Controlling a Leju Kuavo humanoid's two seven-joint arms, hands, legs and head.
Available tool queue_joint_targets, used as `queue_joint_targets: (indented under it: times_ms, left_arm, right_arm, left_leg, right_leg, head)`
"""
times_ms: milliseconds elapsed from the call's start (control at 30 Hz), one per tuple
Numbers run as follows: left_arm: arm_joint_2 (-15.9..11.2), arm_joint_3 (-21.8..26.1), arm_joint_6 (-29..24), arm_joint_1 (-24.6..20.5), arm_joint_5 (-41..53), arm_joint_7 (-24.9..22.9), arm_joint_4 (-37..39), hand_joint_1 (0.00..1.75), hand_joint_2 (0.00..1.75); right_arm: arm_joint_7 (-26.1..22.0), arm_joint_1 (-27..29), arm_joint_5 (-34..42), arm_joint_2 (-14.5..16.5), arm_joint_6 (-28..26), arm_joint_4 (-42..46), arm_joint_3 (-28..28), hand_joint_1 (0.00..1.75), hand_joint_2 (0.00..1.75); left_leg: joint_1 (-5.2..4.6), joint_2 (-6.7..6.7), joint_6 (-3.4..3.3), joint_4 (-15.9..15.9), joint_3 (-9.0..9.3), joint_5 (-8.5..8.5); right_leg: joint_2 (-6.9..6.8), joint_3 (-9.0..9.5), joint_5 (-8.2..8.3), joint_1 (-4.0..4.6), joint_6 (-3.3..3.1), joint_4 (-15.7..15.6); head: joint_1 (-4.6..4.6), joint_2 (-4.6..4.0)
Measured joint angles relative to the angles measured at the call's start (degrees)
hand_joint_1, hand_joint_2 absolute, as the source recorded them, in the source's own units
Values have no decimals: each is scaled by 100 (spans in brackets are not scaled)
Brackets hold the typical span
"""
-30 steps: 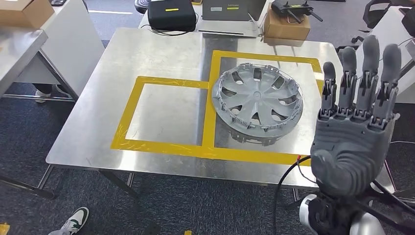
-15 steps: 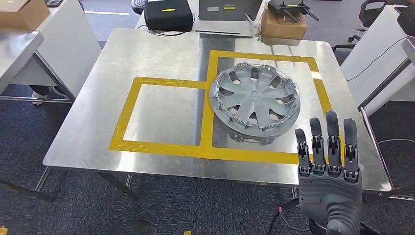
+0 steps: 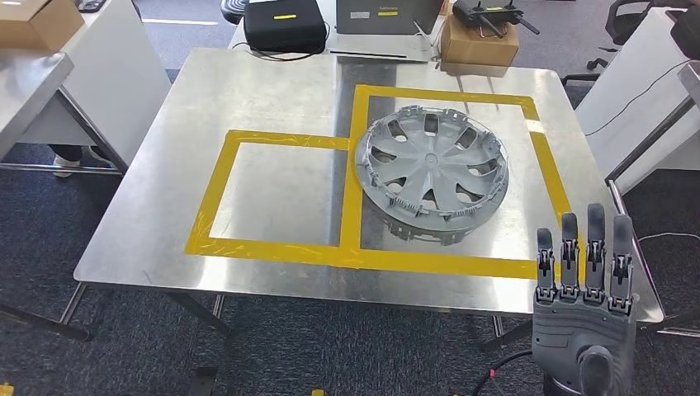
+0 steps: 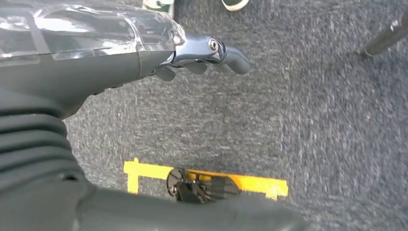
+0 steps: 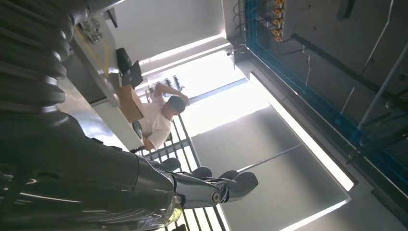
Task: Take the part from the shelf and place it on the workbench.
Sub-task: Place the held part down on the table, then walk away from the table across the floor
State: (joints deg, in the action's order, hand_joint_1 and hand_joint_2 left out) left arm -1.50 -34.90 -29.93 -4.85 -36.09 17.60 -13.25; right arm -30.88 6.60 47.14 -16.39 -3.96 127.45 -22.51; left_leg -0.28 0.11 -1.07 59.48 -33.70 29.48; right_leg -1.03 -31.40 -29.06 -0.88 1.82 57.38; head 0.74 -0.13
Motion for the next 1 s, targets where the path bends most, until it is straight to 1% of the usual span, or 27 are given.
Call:
queue_joint_targets:
  times_ms: [167,200,233,267,300,333,367,400,433,467,500,533,567,600,667,700,733,767,800,833,867,900,933,967,1000]
  left_arm:
    - [-1,36,-69,0,47,-55,0,0,0]
    - [-1,38,-85,0,68,-81,0,0,0]
    - [1,40,-107,-2,133,-145,0,0,0]
    - [7,42,-128,-5,215,-215,0,0,0]
    - [17,41,-139,-7,292,-275,0,0,0]
    - [30,41,-145,-9,361,-329,0,0,0]
    - [43,41,-144,-8,388,-345,0,0,0]
    - [54,41,-143,-8,398,-355,0,0,0]
    - [60,41,-143,-8,402,-360,0,0,0]
    - [66,41,-142,-9,405,-361,0,0,0]
    - [74,41,-141,-10,411,-363,0,0,0]
    - [85,41,-139,-12,422,-367,0,0,0]
    - [98,40,-130,-15,445,-382,0,0,0]
    - [111,37,-118,-16,476,-403,0,0,0]
    - [128,29,-81,-18,561,-467,0,0,0]
    - [134,24,-69,-17,596,-493,0,0,0]
    - [140,15,-60,-17,625,-513,-1,0,0]
    - [146,5,-58,-17,640,-525,-1,0,0]
    - [152,-6,-59,-17,647,-521,-2,0,0]
    - [157,-15,-62,-16,652,-510,-2,0,0]
    - [158,-21,-70,-14,655,-492,-2,0,0]
    - [160,-31,-87,-12,656,-465,-2,0,0]
    - [160,-44,-111,-11,648,-433,-2,0,0]
    - [160,-57,-137,-11,633,-397,-2,0,0]
    - [160,-68,-160,-12,615,-360,-3,0,0]
  right_arm:
    - [-20,64,-12,0,-40,2,37,0,175]
    - [-7,73,-30,0,-84,4,44,0,175]
    - [37,105,-56,0,-209,28,61,0,175]
    - [85,149,-79,-1,-358,60,79,0,175]
    - [133,198,-92,-3,-496,91,92,0,175]
    - [171,249,-98,-4,-615,121,103,0,175]
    - [180,282,-97,-6,-657,129,103,0,175]
    - [184,306,-97,-7,-673,132,103,0,175]
    - [184,322,-97,-7,-681,137,103,0,175]
    - [184,333,-97,-7,-687,143,103,0,175]
    - [184,339,-98,-7,-692,153,103,0,175]
    - [184,341,-100,-8,-703,164,104,0,175]
    - [184,345,-107,-8,-728,180,104,0,175]
    - [184,348,-123,-9,-768,196,104,0,175]
    - [184,352,-171,-12,-882,222,101,0,175]
    - [184,352,-189,-13,-943,230,98,0,175]
    - [184,352,-188,-14,-997,234,93,0,175]
    - [184,353,-169,-14,-1039,236,89,0,175]
    - [183,354,-133,-13,-1063,233,84,0,175]
    - [174,355,-89,-13,-1071,226,78,0,175]
    - [159,354,-43,-13,-1064,214,70,0,175]
    - [142,351,-2,-13,-1045,197,61,0,175]
    - [121,344,38,-13,-1021,177,51,0,175]
    - [107,332,72,-13,-993,157,43,0,175]
    - [98,312,97,-14,-966,139,32,0,175]
  left_leg:
    - [-23,1,-23,3,0,6]
    - [-26,1,-32,4,1,2]
    - [-16,2,-60,-17,10,-16]
    - [-5,4,-90,-37,19,-34]
    - [5,4,-117,-57,28,-51]
    - [14,4,-140,-78,36,-65]
    - [8,2,-143,-77,38,-65]
    - [-3,-2,-143,-76,39,-65]
    - [-13,-7,-143,-76,43,-65]
    - [-24,-14,-142,-76,51,-65]
    - [-33,-21,-142,-76,58,-65]
    - [-46,-29,-133,-75,60,-67]
    - [-48,-35,-113,-75,60,-76]
    - [-43,-38,-86,-77,55,-88]
    - [-26,-37,-16,-85,45,-122]
    - [-21,-34,18,-77,40,-106]
    - [-18,-31,55,-23,15,-31]
    - [-10,-29,92,127,-45,118]
    - [12,-27,128,380,-145,325]
    - [36,-27,161,706,-271,540]
    - [63,-26,193,1031,-390,703]
    - [91,-23,226,1236,-449,760]
    - [119,-17,259,1269,-425,710]
    - [148,-6,295,1107,-301,567]
    - [181,12,335,784,-93,384]
  right_leg:
    - [0,2,2,-20,23,-3]
    - [0,4,8,-24,32,-5]
    - [10,-8,-41,-27,51,41]
    - [23,-88,-193,-29,70,256]
    - [36,-223,-404,-30,88,597]
    - [51,-392,-644,-26,99,1022]
    - [57,-554,-817,-23,96,1420]
    - [60,-627,-841,-20,83,1607]
    - [63,-606,-750,-16,60,1585]
    - [66,-487,-567,-10,24,1351]
    - [70,-299,-354,5,-29,964]
    - [73,-101,-205,24,-87,580]
    - [74,53,-107,47,-129,268]
    - [75,142,-74,71,-161,82]
    - [73,164,-65,94,-186,-10]
    - [64,168,-35,86,-201,-54]
    - [54,170,0,72,-223,-100]
    - [44,164,42,54,-246,-145]
    - [34,151,72,43,-260,-169]
    - [33,127,88,40,-271,-172]
    - [31,100,101,38,-270,-166]
    - [28,75,110,33,-259,-155]
    - [27,52,118,21,-245,-139]
    - [26,32,121,3,-225,-115]
    - [28,13,117,-18,-195,-81]
  head:
    - [0,0]
    - [-1,0]
    - [-1,0]
    - [1,0]
    - [3,0]
    - [7,0]
    - [9,0]
    - [9,0]
    - [9,0]
    - [9,0]
    - [9,0]
    - [5,0]
    - [1,0]
    - [-3,0]
    - [-7,0]
    - [-8,0]
    - [-13,-1]
    - [-24,-1]
    - [-36,-1]
    - [-47,-1]
    - [-54,0]
    - [-56,0]
    - [-56,0]
    - [-56,0]
    - [-58,0]
